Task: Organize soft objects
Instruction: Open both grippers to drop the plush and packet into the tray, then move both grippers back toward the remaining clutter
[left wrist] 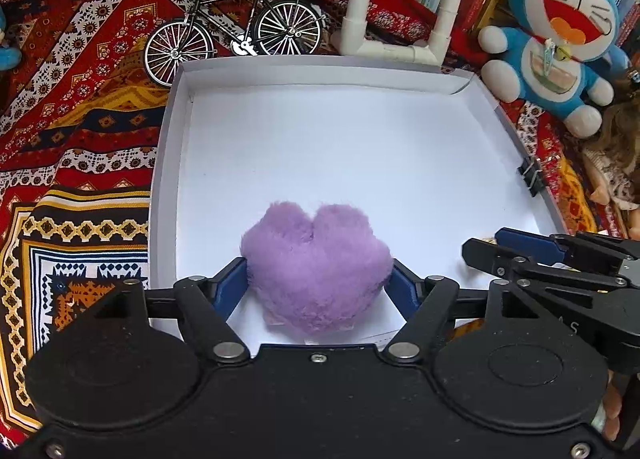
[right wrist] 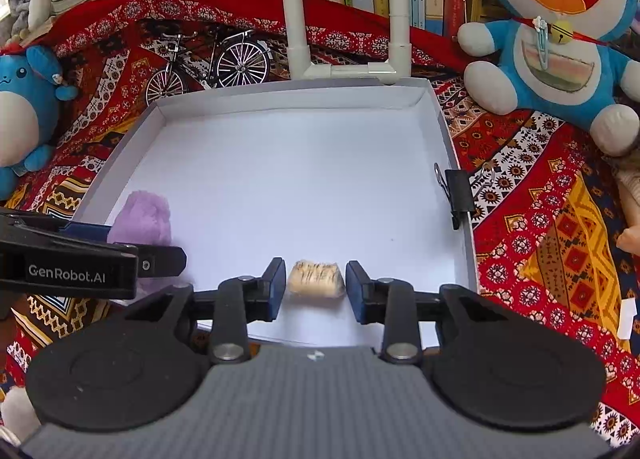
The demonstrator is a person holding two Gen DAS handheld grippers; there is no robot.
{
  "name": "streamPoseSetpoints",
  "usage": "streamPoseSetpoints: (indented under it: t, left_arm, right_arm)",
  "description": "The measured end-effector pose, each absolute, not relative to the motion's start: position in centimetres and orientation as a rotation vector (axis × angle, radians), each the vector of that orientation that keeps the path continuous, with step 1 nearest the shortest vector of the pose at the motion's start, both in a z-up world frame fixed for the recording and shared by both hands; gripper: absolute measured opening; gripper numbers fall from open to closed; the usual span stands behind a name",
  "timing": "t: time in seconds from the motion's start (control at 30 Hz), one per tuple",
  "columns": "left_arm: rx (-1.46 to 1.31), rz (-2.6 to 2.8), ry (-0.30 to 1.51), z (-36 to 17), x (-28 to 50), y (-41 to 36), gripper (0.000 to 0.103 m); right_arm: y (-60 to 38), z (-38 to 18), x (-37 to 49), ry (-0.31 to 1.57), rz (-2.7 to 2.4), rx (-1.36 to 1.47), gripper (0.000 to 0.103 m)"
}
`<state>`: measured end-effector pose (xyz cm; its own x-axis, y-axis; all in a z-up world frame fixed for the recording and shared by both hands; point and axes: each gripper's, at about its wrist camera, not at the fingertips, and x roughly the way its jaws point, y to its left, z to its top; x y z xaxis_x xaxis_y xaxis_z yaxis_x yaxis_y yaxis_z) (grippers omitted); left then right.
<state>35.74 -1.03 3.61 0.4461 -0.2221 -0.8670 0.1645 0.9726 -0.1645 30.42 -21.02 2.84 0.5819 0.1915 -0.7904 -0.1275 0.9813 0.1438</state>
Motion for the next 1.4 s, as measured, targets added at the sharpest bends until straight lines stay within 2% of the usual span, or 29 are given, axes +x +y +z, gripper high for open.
streamPoseSetpoints:
  t: [0.13,0.3,0.53,0.93,1.3,1.4]
  left_arm:
    - [-0.075,-0.26,1.053,4.7,35.1,-0.8,0.076]
    - [-0.071,-0.279,1.006,6.6,33.9,-0.7,0.08]
    - [-0.044,-0.297,0.949,9.0,31.3,-0.5,0.081]
    - [-0.045,-0.312,0.83,12.4,25.0,1.1,0.087]
    - [-0.041,-0.322,0.75,12.6,19.0,2.4,0.088]
    - [-0.051,-0.328,0.72,12.6,17.2,2.6,0.091]
  right_arm:
    - [-21.0,3.5,30.0,0.906,0.208,0.074,0.061]
    - [-21.1,4.7,29.2,0.868,0.209,0.067,0.066]
    - [-21.1,6.8,27.2,0.805,0.231,0.065,0.077]
    - [-21.7,10.5,21.9,0.663,0.287,0.038,0.085]
    - [-22.3,11.7,16.8,0.557,0.311,0.04,0.09]
    - [-22.6,11.7,15.4,0.527,0.313,0.047,0.095]
